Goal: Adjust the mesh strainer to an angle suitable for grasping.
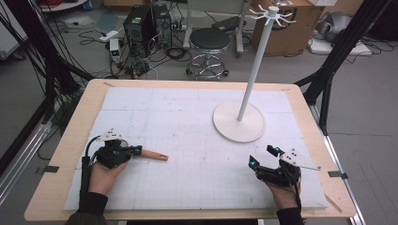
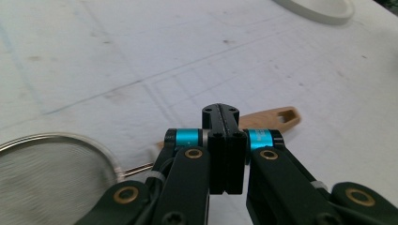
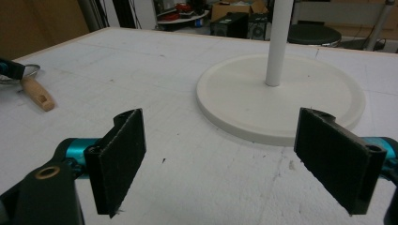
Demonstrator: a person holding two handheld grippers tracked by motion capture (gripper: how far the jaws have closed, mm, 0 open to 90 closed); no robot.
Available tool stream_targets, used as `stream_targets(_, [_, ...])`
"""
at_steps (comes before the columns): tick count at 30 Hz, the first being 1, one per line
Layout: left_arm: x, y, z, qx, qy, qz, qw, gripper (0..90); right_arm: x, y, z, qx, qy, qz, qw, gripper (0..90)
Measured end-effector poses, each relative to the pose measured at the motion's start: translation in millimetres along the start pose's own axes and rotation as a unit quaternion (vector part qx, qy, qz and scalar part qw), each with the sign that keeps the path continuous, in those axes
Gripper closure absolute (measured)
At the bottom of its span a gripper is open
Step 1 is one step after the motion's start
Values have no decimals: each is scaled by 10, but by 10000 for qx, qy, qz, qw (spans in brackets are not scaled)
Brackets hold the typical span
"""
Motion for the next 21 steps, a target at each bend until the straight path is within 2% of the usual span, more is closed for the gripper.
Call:
stream_targets(2, [147, 25, 40, 65, -206, 44, 9998, 900, -4, 2, -1, 2, 5, 0, 10000, 159])
stream_targets(3, [147, 25, 40, 65, -206, 44, 9998, 900, -4, 2, -1, 2, 5, 0, 10000, 159])
stream_targets(6, [263, 30, 91, -25, -316, 174, 9993, 900, 4, 3, -2, 11, -4, -4, 10000, 159])
stream_targets(12, [363, 63, 126, 56, -480, 170, 9987, 900, 6, 8, -4, 23, -3, 13, 10000, 159])
stream_targets(21, [308, 90, 62, 186, -397, 150, 9989, 900, 1, -7, 7, -23, 15, 5, 10000, 159])
Point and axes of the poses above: each handheld gripper's, and its own axes: z roughly backward along the jaws, y roughly out of its underside, x roughly to its left, the point moved 8 cm from there along -z, roughly forward along the jaws, and after that the axes turned 3 degrees about -z, right-handed, at the moved point
